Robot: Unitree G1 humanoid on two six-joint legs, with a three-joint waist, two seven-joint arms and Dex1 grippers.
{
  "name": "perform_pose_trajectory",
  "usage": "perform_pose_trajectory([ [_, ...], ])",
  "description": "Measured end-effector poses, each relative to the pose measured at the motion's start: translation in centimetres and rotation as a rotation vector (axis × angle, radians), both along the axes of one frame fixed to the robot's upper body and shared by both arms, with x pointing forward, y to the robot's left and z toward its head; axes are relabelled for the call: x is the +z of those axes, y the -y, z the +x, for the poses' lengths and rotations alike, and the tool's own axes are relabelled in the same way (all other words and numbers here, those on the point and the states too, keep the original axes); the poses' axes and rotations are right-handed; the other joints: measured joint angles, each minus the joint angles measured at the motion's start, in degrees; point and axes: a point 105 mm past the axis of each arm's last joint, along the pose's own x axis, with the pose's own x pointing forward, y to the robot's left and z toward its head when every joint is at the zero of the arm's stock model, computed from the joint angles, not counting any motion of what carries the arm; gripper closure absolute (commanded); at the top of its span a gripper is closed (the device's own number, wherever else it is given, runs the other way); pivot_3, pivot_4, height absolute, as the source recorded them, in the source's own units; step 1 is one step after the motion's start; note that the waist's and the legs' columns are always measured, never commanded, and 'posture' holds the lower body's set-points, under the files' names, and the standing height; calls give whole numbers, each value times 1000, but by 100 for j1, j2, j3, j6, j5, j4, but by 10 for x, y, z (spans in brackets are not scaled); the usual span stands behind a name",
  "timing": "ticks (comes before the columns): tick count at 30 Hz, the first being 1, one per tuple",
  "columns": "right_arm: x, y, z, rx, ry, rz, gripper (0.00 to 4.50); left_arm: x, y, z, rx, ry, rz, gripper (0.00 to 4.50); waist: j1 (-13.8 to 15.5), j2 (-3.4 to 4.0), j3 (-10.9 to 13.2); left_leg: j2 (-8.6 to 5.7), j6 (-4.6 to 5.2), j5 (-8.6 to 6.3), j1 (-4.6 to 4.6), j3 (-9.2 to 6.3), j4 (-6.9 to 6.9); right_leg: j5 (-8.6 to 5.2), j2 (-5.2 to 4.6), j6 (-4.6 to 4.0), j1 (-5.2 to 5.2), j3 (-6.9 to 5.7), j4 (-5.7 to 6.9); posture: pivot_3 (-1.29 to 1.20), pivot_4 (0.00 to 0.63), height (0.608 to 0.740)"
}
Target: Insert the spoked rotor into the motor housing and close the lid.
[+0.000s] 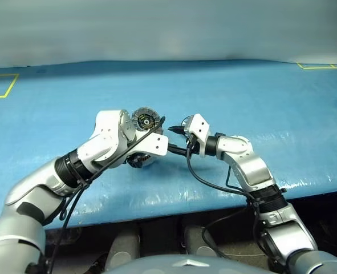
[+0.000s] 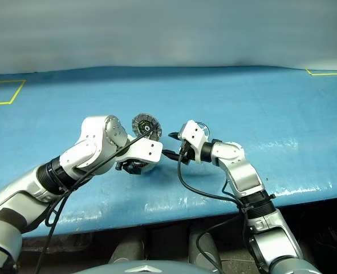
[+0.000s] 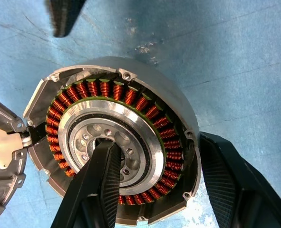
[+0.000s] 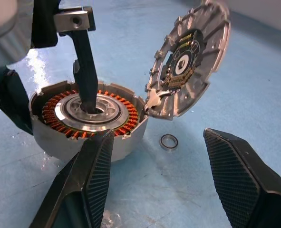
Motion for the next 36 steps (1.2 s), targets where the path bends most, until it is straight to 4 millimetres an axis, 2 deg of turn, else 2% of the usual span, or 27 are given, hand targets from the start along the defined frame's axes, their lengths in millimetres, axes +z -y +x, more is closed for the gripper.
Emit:
perform_pose_trajectory([
  [6, -3, -1, -1, 13, -9, -7, 1334, -6, -11, -1, 29, 1, 18, 2324, 0, 1, 0, 0, 0, 0, 0, 0, 0, 0, 0, 0, 0, 0, 1, 0, 150, 740],
  [21, -3, -9, -1, 50, -8, -15, 1334, -18, -22, -8, 27, 12, 36, 2324, 0, 1, 0, 0, 0, 0, 1, 0, 1, 0, 0, 0, 1, 0, 1, 0, 150, 740],
  [22, -2, -9, -1, 53, -6, -13, 1334, -19, -22, -8, 20, 14, 38, 1593, 3, 1, 0, 0, 0, 0, 1, 0, 1, 0, 0, 0, 1, 0, 1, 0, 150, 740],
  [26, -3, -10, -1, 56, -8, -13, 1334, -18, -18, -10, -8, 19, 16, 404, 5, 1, 0, 0, 0, 0, 4, 0, 3, 0, 0, 0, 5, 1, 2, 0, 150, 740],
  [31, -3, -10, -1, 60, -10, -13, 1334, -7, -19, -6, 62, 38, -52, 404, 2, 1, 0, 0, 0, 0, 7, 0, 6, 0, 0, 0, 8, 0, 6, 0, 150, 740],
  [36, -4, -10, 0, 59, -12, -16, 1334, 6, -18, -19, 68, 3, -111, 404, -20, 1, 0, 1, 0, 0, 8, 0, 2, -1, 0, -1, 6, 1, 5, 0, 150, 740],
])
